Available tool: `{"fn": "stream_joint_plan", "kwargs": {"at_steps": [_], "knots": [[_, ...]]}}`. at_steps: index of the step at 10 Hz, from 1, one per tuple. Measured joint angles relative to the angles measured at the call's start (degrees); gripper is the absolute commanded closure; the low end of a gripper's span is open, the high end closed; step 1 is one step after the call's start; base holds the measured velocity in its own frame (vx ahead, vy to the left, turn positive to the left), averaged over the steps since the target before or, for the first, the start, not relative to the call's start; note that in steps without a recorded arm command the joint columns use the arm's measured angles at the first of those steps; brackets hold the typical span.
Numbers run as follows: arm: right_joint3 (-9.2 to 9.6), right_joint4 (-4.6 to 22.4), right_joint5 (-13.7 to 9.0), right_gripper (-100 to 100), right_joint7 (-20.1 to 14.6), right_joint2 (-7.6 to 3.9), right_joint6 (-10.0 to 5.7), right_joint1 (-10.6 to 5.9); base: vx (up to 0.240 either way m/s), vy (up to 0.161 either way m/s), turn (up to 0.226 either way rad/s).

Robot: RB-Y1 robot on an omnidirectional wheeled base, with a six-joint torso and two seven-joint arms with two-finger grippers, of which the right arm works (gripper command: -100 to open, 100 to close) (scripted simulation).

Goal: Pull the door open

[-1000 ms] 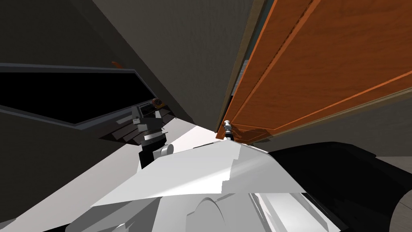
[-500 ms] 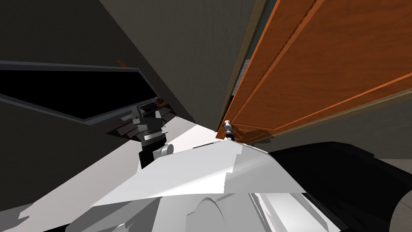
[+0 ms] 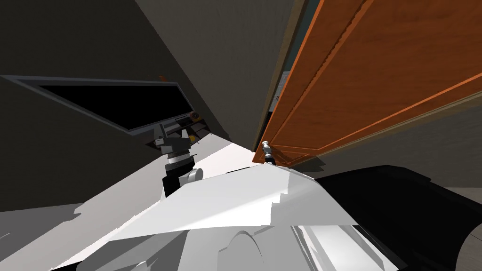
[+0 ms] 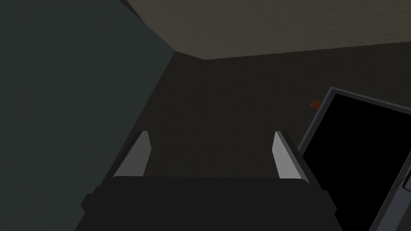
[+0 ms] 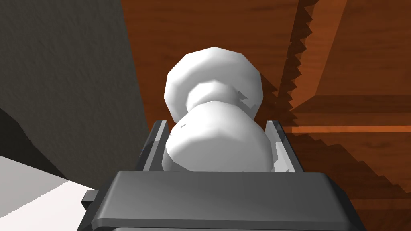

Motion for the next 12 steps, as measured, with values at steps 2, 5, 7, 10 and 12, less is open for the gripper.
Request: {"fn": "stream_joint_plan", "kwargs": {"at_steps": [2, 5, 7, 10, 12], "knots": [[1.60, -0.41, 0.51, 100, -1.96, -1.42, -0.32, 0.52, -0.219, -0.032, 0.139], [3.30, -0.50, 1.15, 100, -3.80, -2.55, -0.69, 1.03, -0.188, -0.014, 0.097], [4.62, -1.85, 1.70, 100, -5.08, -3.94, -1.14, 2.08, -0.249, -0.039, 0.124], [7.26, -2.03, 2.93, 100, -7.61, -5.56, -2.41, 3.06, -0.233, -0.022, 0.100], [8.51, -2.25, 3.50, 100, -8.83, -6.39, -3.01, 3.52, -0.152, -0.009, 0.041]]}}
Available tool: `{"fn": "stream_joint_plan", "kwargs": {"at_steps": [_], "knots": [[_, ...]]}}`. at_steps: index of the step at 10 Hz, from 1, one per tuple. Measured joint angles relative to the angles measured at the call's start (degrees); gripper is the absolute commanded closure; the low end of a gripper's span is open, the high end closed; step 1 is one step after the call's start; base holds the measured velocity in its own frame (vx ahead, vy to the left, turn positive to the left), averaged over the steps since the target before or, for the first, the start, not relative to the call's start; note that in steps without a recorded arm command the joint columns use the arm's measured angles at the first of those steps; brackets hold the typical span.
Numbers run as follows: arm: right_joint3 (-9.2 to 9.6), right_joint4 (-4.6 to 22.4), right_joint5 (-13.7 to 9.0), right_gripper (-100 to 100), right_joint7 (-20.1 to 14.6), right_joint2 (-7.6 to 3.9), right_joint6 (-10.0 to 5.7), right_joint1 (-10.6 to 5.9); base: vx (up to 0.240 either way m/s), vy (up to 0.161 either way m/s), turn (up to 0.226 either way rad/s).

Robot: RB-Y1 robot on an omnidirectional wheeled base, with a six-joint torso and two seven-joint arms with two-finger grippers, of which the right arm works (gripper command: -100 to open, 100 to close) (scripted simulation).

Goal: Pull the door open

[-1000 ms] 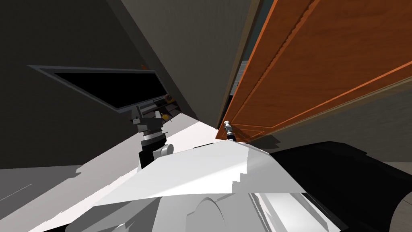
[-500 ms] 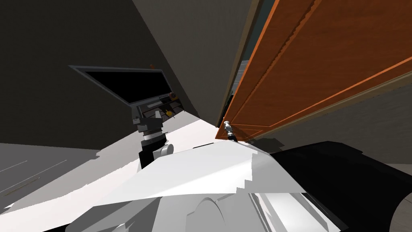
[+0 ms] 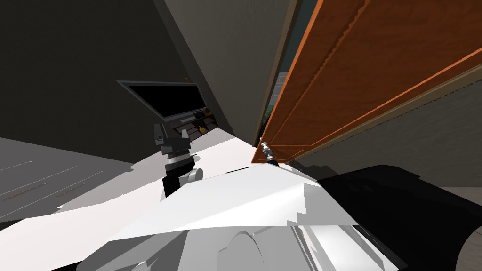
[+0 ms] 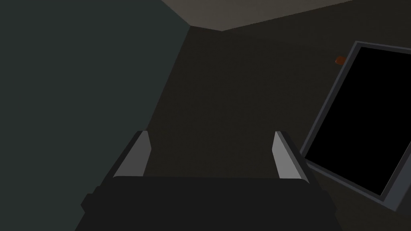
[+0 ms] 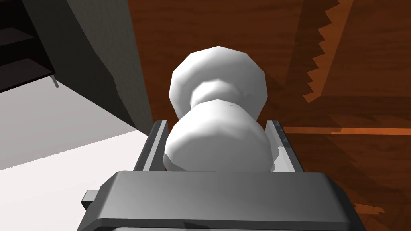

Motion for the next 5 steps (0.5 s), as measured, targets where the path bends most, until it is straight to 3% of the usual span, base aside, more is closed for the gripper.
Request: {"fn": "stream_joint_plan", "kwargs": {"at_steps": [1, 5], "knots": [[0.18, 0.06, 0.07, 100, -0.11, 0.04, 0.06, 0.14, -0.136, -0.018, 0.117], [2.38, -0.33, 0.86, 100, -2.16, -1.94, -2.00, 1.31, -0.188, -0.031, 0.097]]}}
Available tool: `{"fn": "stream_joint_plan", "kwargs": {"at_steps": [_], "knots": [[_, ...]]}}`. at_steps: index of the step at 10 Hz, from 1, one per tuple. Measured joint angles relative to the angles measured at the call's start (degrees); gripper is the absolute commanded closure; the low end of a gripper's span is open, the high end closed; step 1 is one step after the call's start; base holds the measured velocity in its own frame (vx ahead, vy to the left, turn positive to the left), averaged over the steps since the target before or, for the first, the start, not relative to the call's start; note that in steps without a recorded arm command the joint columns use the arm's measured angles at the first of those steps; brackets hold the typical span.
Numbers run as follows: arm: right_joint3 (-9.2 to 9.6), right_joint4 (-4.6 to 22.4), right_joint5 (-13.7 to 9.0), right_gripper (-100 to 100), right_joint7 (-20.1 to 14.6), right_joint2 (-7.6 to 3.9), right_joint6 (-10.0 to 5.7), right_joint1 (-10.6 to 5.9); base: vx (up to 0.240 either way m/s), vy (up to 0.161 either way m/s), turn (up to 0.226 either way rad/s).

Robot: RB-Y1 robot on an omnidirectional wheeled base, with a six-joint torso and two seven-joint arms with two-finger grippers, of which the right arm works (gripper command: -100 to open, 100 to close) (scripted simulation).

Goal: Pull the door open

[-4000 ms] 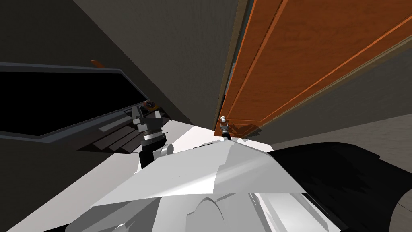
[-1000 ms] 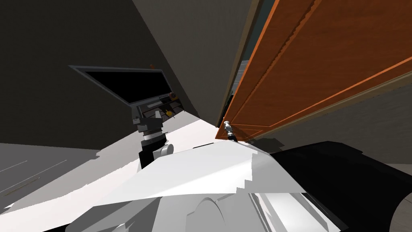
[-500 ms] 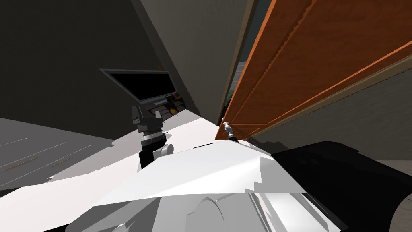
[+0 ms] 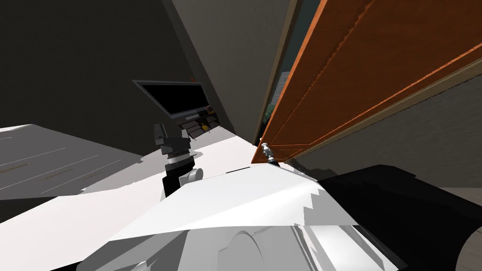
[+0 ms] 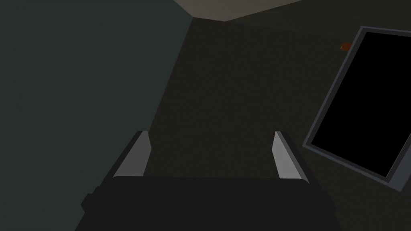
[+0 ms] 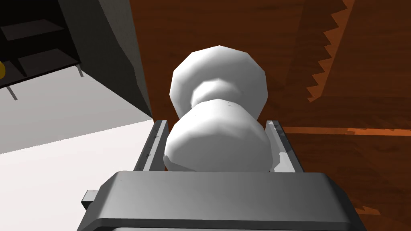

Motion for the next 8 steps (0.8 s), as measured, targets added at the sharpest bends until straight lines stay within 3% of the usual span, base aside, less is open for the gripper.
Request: {"fn": "stream_joint_plan", "kwargs": {"at_steps": [5, 8], "knots": [[3.71, 0.04, 1.43, 100, -3.60, -2.89, -3.45, 1.69, -0.199, -0.034, 0.083], [4.66, 0.64, 1.74, 100, -4.64, -3.54, -4.52, 2.25, -0.166, -0.044, 0.125]]}}
